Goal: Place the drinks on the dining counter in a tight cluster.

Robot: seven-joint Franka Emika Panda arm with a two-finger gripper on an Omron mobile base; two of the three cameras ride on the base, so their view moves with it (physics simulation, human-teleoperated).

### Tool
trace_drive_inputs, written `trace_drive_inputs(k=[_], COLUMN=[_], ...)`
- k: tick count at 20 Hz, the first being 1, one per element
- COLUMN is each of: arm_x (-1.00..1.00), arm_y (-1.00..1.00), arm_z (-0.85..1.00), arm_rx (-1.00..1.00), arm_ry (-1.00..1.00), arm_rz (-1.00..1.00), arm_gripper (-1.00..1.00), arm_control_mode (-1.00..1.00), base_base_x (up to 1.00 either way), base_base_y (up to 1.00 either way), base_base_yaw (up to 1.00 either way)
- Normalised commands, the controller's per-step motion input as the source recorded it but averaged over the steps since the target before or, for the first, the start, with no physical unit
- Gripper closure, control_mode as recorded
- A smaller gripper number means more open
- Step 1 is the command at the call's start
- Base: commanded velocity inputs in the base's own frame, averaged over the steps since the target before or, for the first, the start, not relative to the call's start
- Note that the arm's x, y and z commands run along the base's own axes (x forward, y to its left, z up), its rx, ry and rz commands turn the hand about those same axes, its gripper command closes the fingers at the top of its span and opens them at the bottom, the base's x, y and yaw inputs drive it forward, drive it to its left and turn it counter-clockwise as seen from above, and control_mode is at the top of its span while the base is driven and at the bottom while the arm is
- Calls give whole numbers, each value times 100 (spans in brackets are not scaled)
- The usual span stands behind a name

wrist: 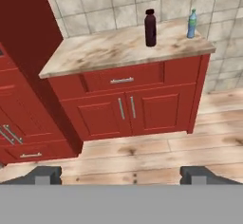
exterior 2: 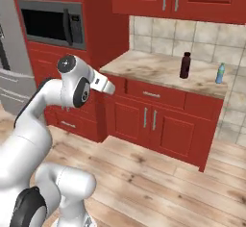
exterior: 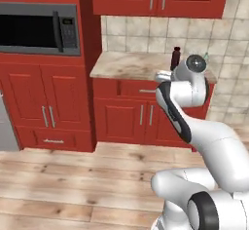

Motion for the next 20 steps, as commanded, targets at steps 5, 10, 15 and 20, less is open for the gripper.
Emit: trace_drive_inputs(k=[5,10,15,20], arm_x=[0,0,0,0], arm_y=[0,0,0,0], arm_z=[0,0,0,0], arm_rx=[0,0,0,0], arm_ry=[0,0,0,0], arm_rz=[0,0,0,0], arm_gripper=[-100,-100,-100,-100], arm_control_mode=[100,100,100,100], base_base_x=[97,100,100,100], base_base_y=[-47,-5,0,0], base_base_yaw=[-47,-27,-18,-15])
